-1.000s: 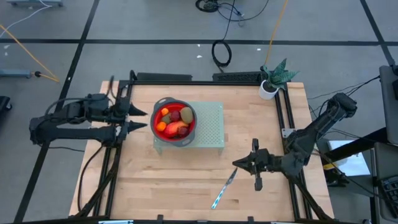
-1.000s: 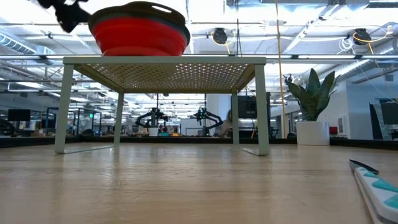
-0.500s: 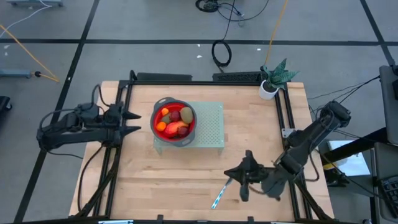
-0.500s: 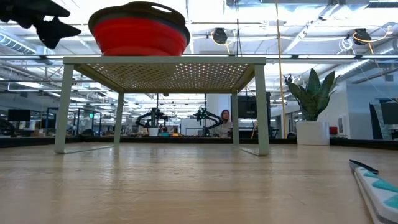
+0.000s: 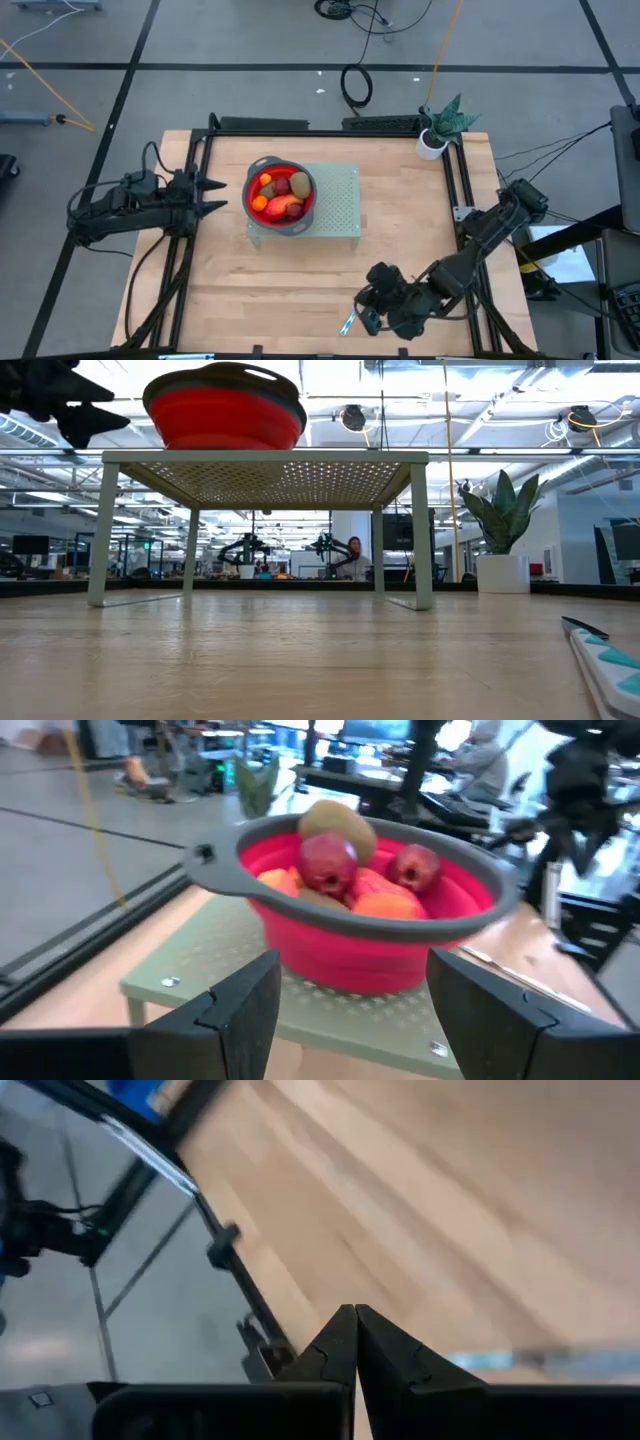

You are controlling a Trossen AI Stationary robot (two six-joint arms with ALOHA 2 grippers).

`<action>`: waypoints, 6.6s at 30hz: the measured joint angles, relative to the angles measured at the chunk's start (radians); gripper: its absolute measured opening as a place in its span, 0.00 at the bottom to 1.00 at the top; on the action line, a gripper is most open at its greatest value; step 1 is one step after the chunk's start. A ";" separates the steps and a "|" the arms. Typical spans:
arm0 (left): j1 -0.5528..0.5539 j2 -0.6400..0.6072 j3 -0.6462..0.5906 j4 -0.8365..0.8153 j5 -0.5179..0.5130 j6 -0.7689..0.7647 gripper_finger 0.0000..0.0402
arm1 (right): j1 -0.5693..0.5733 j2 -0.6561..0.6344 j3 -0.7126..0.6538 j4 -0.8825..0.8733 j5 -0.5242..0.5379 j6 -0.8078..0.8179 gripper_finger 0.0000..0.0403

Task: Pick & Place Fruit
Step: Put the blue patterned bread knife on the shelf

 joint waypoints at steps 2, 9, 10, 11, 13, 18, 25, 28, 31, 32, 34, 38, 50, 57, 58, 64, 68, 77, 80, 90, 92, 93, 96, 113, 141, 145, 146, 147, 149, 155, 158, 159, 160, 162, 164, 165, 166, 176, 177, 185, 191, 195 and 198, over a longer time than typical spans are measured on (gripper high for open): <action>0.000 0.001 -0.017 0.017 -0.030 0.002 0.62 | -0.001 0.020 0.005 -0.022 -0.055 0.090 0.00; 0.000 0.001 -0.054 0.055 -0.010 0.080 0.62 | 0.001 0.084 0.006 -0.010 -0.203 0.372 0.00; 0.000 0.000 -0.058 0.062 -0.010 0.082 0.62 | 0.001 0.092 0.006 -0.011 -0.219 0.407 0.00; 0.000 0.000 -0.062 0.074 -0.011 0.082 0.62 | 0.001 0.100 0.006 -0.011 -0.232 0.443 0.00; 0.000 0.000 -0.076 0.088 -0.010 0.085 0.62 | -0.003 0.113 0.006 -0.010 -0.267 0.500 0.00; 0.000 0.000 -0.094 0.093 -0.010 0.098 0.62 | -0.020 0.153 0.007 0.017 -0.332 0.626 0.00; 0.000 0.000 -0.094 0.087 -0.009 0.106 0.62 | -0.053 0.199 0.007 0.006 -0.378 0.784 0.00; 0.000 0.000 -0.094 0.087 -0.009 0.116 0.62 | -0.050 0.206 0.006 -0.011 -0.367 0.853 0.00; 0.000 0.000 -0.094 0.088 -0.009 0.127 0.62 | -0.043 0.204 -0.028 0.047 -0.371 0.854 0.00; 0.000 0.000 -0.094 0.088 -0.009 0.127 0.62 | -0.043 0.204 -0.042 0.070 -0.371 0.854 0.00; 0.000 0.000 -0.094 0.087 -0.009 0.127 0.62 | -0.043 0.205 -0.069 0.112 -0.370 0.854 0.00; 0.000 0.000 -0.094 0.087 -0.009 0.126 0.62 | -0.046 0.204 -0.118 0.201 -0.371 0.860 0.02; 0.000 0.000 -0.094 0.087 -0.008 0.127 0.62 | -0.045 0.204 -0.134 0.241 -0.372 0.853 0.16; 0.000 0.000 -0.094 0.087 -0.008 0.127 0.62 | -0.045 0.204 -0.134 0.241 -0.372 0.848 0.29; 0.000 0.000 -0.094 0.087 -0.008 0.126 0.62 | -0.046 0.204 -0.134 0.241 -0.371 0.845 0.31; 0.000 0.000 -0.094 0.087 -0.008 0.125 0.62 | -0.057 0.204 -0.135 0.245 -0.368 0.796 0.41; 0.000 0.000 -0.094 0.087 -0.007 0.123 0.62 | -0.058 0.204 -0.135 0.263 -0.369 0.758 0.43; 0.000 0.000 -0.094 0.087 -0.006 0.125 0.62 | -0.059 0.204 -0.135 0.315 -0.371 0.747 0.42; 0.000 0.000 -0.094 0.087 -0.006 0.119 0.62 | -0.058 0.204 -0.135 0.313 -0.345 0.779 0.42; -0.001 0.000 -0.094 0.087 -0.006 0.111 0.62 | -0.051 0.204 -0.116 0.253 -0.216 0.924 0.42; 0.000 0.000 -0.094 0.087 -0.006 0.109 0.62 | -0.064 0.204 -0.077 0.171 -0.217 0.944 0.42; -0.001 0.000 -0.094 0.087 -0.006 0.105 0.62 | -0.071 0.204 -0.052 0.117 -0.217 0.954 0.42; 0.000 0.000 -0.094 0.087 -0.006 0.104 0.62 | -0.090 0.204 0.004 -0.034 -0.259 1.000 0.42; -0.001 0.000 -0.094 0.085 -0.008 0.107 0.62 | -0.155 0.369 0.194 -0.285 -0.480 1.042 0.42; -0.001 0.000 -0.094 0.084 -0.008 0.108 0.62 | -0.159 0.483 0.226 -0.366 -0.557 1.045 0.42; -0.001 0.000 -0.094 0.085 -0.008 0.104 0.62 | -0.159 0.483 0.190 -0.309 -0.559 1.044 0.42; -0.001 0.000 -0.094 0.085 -0.007 0.103 0.62 | -0.159 0.481 0.184 -0.306 -0.559 1.043 0.43; -0.001 0.000 -0.094 0.085 -0.007 0.102 0.62 | -0.159 0.481 0.181 -0.309 -0.559 1.043 0.43; -0.001 0.000 -0.094 0.085 -0.007 0.100 0.62 | -0.157 0.480 0.174 -0.322 -0.561 1.042 0.43; -0.001 0.000 -0.094 0.088 -0.007 0.100 0.62 | -0.142 0.479 0.170 -0.484 -0.607 1.017 0.42; -0.001 0.000 -0.094 0.088 -0.007 0.100 0.62 | -0.135 0.479 0.169 -0.551 -0.610 1.005 0.43; -0.001 0.000 -0.094 0.088 -0.007 0.100 0.62 | -0.133 0.479 0.167 -0.574 -0.611 1.000 0.43; -0.001 0.000 -0.094 0.088 -0.007 0.100 0.62 | -0.131 0.480 0.168 -0.600 -0.612 0.997 0.43; -0.001 0.000 -0.094 0.089 -0.007 0.100 0.62 | -0.129 0.481 0.167 -0.635 -0.613 0.983 0.43; -0.001 0.000 -0.094 0.089 -0.007 0.100 0.62 | -0.128 0.483 0.165 -0.662 -0.614 0.971 0.43; 0.000 0.000 -0.094 0.090 -0.007 0.100 0.62 | -0.128 0.483 0.165 -0.673 -0.615 0.961 0.43; -0.001 0.000 -0.094 0.089 -0.007 0.097 0.62 | -0.128 0.484 0.164 -0.677 -0.615 0.944 0.43; -0.001 0.000 -0.094 0.090 -0.007 0.095 0.62 | -0.127 0.484 0.164 -0.608 -0.615 0.851 0.43; -0.001 0.000 -0.094 0.089 -0.007 0.094 0.62 | -0.127 0.484 0.164 -0.606 -0.614 0.851 0.43; -0.001 0.000 -0.094 0.089 -0.006 0.094 0.62 | -0.127 0.484 0.165 -0.600 -0.612 0.861 0.43; -0.001 0.000 -0.094 0.089 -0.007 0.093 0.62 | -0.127 0.484 0.165 -0.599 -0.610 0.868 0.43; -0.001 0.000 -0.094 0.089 -0.007 0.091 0.62 | -0.127 0.484 0.165 -0.602 -0.629 0.871 0.43; -0.001 0.000 -0.094 0.089 -0.006 0.089 0.62 | -0.128 0.484 0.166 -0.609 -0.636 0.880 0.43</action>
